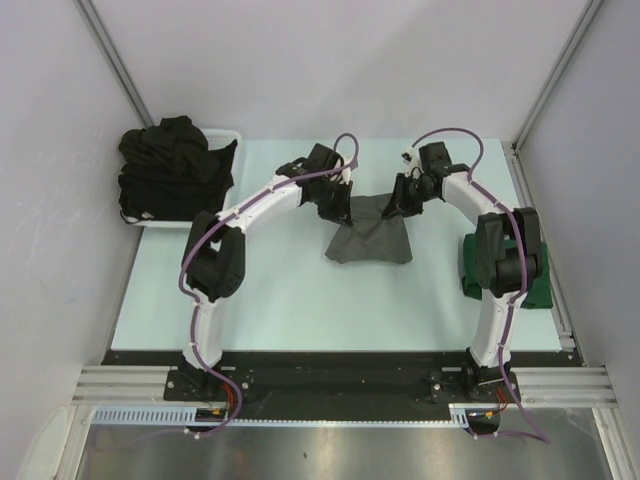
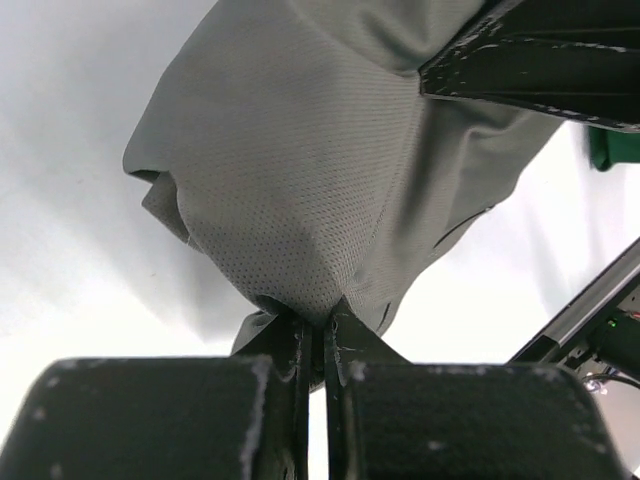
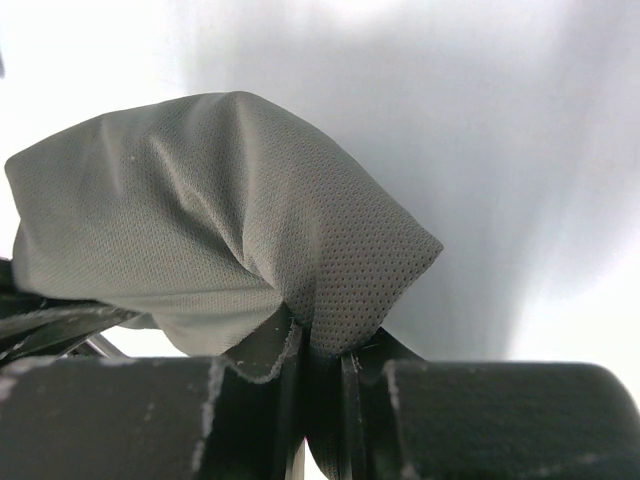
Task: Fold and stack the t-shirts
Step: Put the neatly folded tshirt into the corner of the board with both arms
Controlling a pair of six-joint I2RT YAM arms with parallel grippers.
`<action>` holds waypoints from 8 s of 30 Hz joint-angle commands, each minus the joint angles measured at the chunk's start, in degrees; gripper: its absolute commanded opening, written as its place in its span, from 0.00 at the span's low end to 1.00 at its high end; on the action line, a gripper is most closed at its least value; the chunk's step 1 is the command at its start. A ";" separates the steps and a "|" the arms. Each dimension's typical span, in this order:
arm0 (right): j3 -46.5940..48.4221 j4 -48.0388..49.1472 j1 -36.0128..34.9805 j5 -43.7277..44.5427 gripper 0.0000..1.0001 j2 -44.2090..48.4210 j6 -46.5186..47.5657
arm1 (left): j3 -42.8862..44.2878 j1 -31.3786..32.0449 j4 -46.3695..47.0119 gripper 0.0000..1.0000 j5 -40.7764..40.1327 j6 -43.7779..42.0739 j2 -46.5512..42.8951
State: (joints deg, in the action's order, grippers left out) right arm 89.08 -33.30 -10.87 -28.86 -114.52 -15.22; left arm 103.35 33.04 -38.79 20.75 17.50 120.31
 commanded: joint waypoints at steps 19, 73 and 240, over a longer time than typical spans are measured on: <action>1.45 -7.30 4.10 10.49 0.00 14.23 5.20 | 10.20 9.94 -1.12 0.00 -2.47 0.70 -3.07; -16.92 -5.02 10.07 32.29 0.00 38.41 6.26 | 21.62 23.56 4.42 0.00 -5.20 5.00 6.42; -14.90 7.99 11.32 57.43 0.00 40.25 3.10 | 15.30 16.71 33.07 0.00 14.58 14.23 14.42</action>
State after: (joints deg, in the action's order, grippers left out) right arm 72.77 -24.05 1.48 29.02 -77.80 -9.56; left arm 119.31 51.05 -4.89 36.10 34.79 140.00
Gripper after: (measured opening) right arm 0.140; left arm 0.003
